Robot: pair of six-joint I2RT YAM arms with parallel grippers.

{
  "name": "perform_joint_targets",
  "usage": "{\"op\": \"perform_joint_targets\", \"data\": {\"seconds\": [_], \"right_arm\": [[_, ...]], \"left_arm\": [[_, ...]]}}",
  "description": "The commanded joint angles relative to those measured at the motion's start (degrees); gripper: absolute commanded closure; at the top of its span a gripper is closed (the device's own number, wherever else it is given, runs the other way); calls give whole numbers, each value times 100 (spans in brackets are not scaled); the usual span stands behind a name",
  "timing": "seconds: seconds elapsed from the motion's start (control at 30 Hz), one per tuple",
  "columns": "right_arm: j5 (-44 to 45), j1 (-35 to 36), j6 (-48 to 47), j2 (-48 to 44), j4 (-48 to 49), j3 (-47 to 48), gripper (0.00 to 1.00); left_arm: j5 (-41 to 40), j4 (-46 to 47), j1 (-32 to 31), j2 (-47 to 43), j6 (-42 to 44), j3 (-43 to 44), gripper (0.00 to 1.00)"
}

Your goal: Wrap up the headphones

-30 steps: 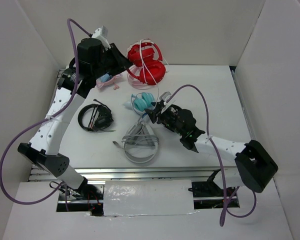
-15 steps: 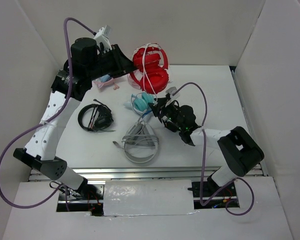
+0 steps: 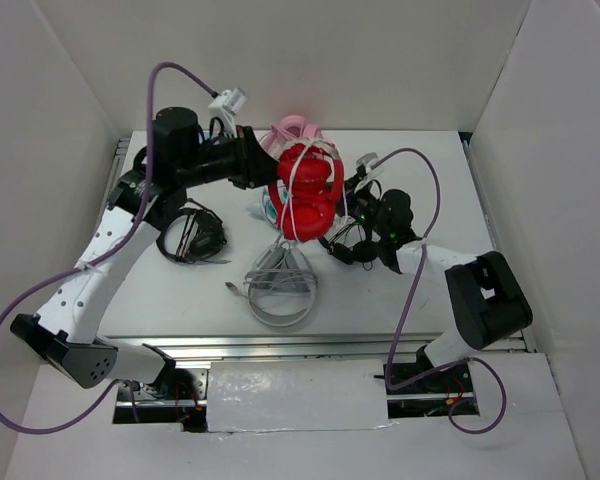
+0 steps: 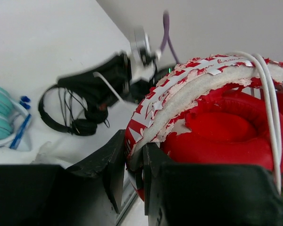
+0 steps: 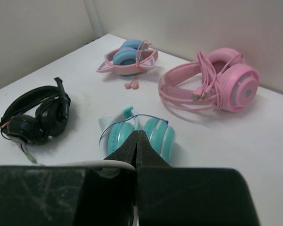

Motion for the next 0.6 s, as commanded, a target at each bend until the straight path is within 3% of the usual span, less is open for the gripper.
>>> {"op": "perform_joint_targets", "data": {"seconds": [0.0, 0.17, 0.27, 0.43, 0.57], "right_arm": [[-528, -268, -222, -293, -603, 700, 100], [-1247, -584, -686, -284, -1773, 1464, 100], [-1610, -620, -1117, -407, -2720, 1825, 100], [-1286, -585, -1908, -811, -4085, 2177, 100], [-681, -392, -2392, -864, -5900, 2992, 100]], "left_arm": [[835, 670, -359, -26, 631, -232, 100], [783, 670, -1001, -69, 1476, -829, 100], [205, 557, -1230, -61, 1740, -1190, 100], [-965, 223, -1283, -17, 1916, -1560, 100], [-1764, 48, -1300, 132, 1943, -1631, 100]]}}
